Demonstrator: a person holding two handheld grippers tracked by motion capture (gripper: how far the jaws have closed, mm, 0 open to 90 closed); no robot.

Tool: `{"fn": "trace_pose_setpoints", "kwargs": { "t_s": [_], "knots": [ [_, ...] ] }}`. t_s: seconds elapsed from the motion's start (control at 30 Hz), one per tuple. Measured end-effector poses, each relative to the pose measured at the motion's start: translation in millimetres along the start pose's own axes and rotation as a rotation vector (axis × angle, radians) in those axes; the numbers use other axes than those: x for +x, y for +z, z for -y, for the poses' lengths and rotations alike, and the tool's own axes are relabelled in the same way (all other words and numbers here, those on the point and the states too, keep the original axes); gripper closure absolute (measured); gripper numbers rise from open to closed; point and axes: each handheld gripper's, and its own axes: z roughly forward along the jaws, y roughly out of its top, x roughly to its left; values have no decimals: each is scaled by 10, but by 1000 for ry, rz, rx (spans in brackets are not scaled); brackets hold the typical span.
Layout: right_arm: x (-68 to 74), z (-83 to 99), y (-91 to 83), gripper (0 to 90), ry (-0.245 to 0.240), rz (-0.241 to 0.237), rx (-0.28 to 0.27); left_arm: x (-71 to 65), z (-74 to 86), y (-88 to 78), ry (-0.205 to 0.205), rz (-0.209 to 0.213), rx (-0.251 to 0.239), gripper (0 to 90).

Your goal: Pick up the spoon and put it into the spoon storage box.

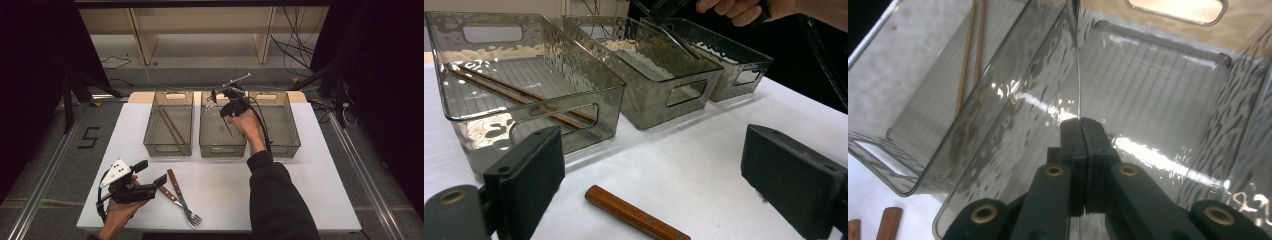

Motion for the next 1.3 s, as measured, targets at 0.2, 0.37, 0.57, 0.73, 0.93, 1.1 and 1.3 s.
{"fn": "trace_pose_setpoints", "kwargs": {
  "t_s": [0.2,0.37,0.57,0.73,0.93,1.1,1.3],
  "knots": [
    [26,32,81,900,0,-3,14,-1,0,-1,-3,-1,-3,99],
    [41,79,137,900,-2,9,25,-1,1,-1,1,0,0,99],
    [45,134,192,894,3,10,48,-5,1,3,1,-1,2,99],
    [39,177,263,855,9,9,80,-5,-3,-4,-2,0,-4,99],
    [50,174,207,669,-1,-17,77,2,0,-7,-3,0,-3,99],
    [64,209,-4,555,-40,-61,20,3,3,3,4,0,9,99],
    [99,415,-303,414,-76,-124,-70,1,1,8,2,-2,12,99]
  ]
}}
